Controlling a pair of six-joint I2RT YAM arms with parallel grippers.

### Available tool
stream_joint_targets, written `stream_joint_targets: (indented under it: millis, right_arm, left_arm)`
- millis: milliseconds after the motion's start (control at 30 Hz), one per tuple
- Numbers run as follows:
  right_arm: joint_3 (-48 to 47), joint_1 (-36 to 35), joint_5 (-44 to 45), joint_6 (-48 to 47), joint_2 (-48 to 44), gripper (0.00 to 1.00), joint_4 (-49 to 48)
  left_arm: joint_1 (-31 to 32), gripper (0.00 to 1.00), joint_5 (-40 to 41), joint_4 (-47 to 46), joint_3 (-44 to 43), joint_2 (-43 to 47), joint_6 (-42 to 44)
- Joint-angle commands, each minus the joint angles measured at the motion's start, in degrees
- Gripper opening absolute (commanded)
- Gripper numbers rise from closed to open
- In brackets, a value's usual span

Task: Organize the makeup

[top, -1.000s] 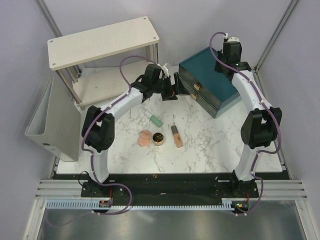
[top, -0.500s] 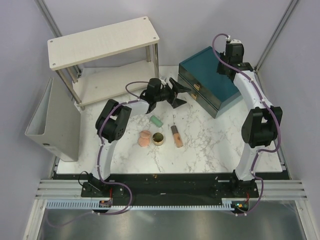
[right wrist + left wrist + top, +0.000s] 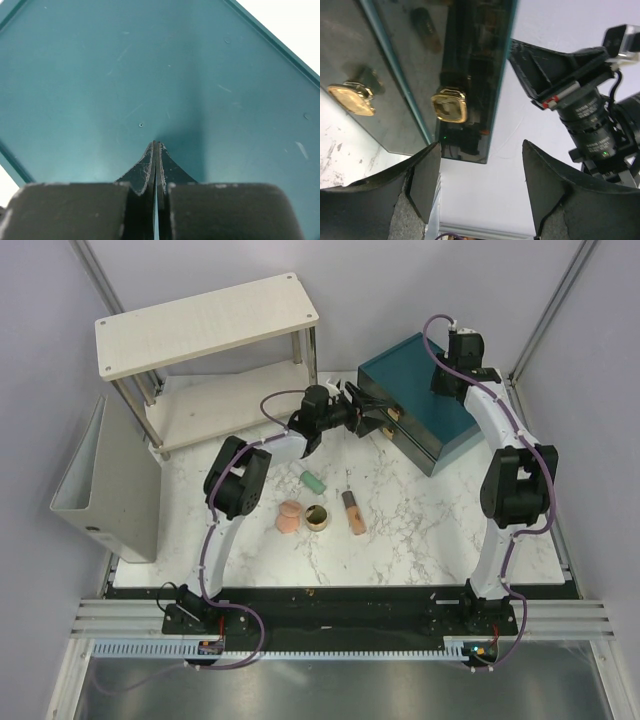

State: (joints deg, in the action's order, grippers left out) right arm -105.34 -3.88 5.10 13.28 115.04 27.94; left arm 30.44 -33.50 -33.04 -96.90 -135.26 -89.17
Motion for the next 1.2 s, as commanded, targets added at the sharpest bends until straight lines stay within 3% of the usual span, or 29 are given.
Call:
stream_joint_targets:
  millis: [0, 200, 367, 767, 1167]
  right_arm:
    - [-0.04, 0.36, -1.85, 1.14, 0.97, 0.00, -0.17]
    - [0.49, 0.36, -2.91, 1.58, 1.59, 0.00, -0.08]
    - [0.84, 0.36, -3.26, 1.75, 1.85, 0.00, -0.08]
    - [1.10, 0.54, -3.79, 1.93, 1.67, 0.00, -0.17]
    - [2.95, 0.80, -4.75, 2.19, 1.41, 0.00, -0.35]
  left_arm:
    - [1.03, 0.72, 1.85, 2.97, -3.90, -1.49, 0.65]
    - [1.56, 0.68, 3.87, 4.91, -7.51, -3.87, 1.28]
    - [2.08, 0.56, 4.23, 5.79, -11.20, -6.50, 0.66]
    - [2.26, 0.57, 6.60, 13.87, -12.26, -5.63, 8.30]
    - [2.79, 0.53, 9.06, 15.63, -14.80, -8.35, 6.12]
